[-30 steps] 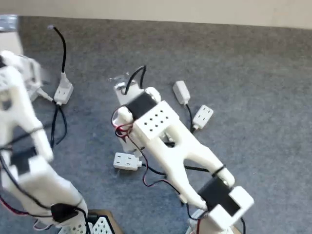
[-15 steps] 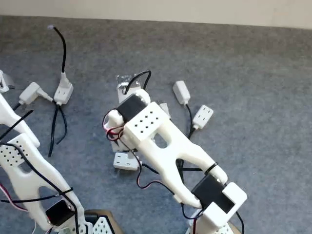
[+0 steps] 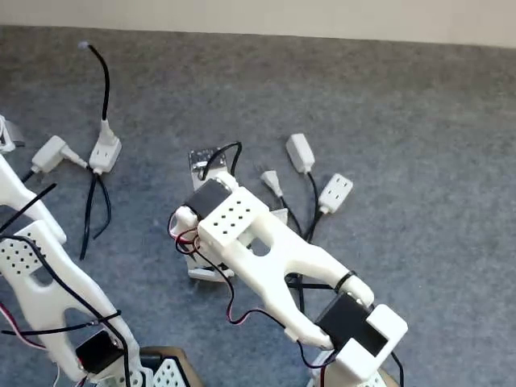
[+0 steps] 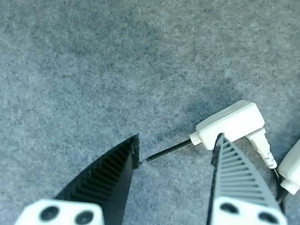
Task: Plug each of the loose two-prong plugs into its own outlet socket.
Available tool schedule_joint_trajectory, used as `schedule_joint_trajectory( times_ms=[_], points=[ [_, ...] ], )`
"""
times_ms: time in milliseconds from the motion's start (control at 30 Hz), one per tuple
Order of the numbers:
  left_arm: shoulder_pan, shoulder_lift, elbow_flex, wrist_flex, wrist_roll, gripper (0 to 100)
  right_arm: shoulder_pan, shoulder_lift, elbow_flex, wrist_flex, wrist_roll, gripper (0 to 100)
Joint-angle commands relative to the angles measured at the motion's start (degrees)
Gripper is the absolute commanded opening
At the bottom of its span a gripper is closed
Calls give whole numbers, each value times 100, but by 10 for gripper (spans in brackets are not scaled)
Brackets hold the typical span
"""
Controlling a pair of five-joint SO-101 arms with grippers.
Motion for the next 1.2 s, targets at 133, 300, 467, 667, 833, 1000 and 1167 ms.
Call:
schedule_joint_trajectory(
  times_ms=[133, 300, 467, 667, 833, 1000, 1167],
  points=[
    [-48, -119, -277, 35, -62, 264, -57, -84, -268, -119, -88, 4],
    [-48, -110, -277, 35, -62, 264, -57, -84, -444, -127, -97, 4],
    [-48, -110, -277, 35, -62, 264, -57, -75, -462, -154, -97, 4],
    [-40, -110, -268, 35, -62, 264, -31, -57, -426, -356, -97, 4],
    [-40, -110, -268, 35, -62, 264, -31, -57, -444, -488, -97, 4],
    [-40, -110, -268, 35, -62, 264, 66, -57, -444, -488, -97, 4],
    [-40, -110, -259, 35, -62, 264, 400, -57, -453, -470, -70, 4]
  ],
)
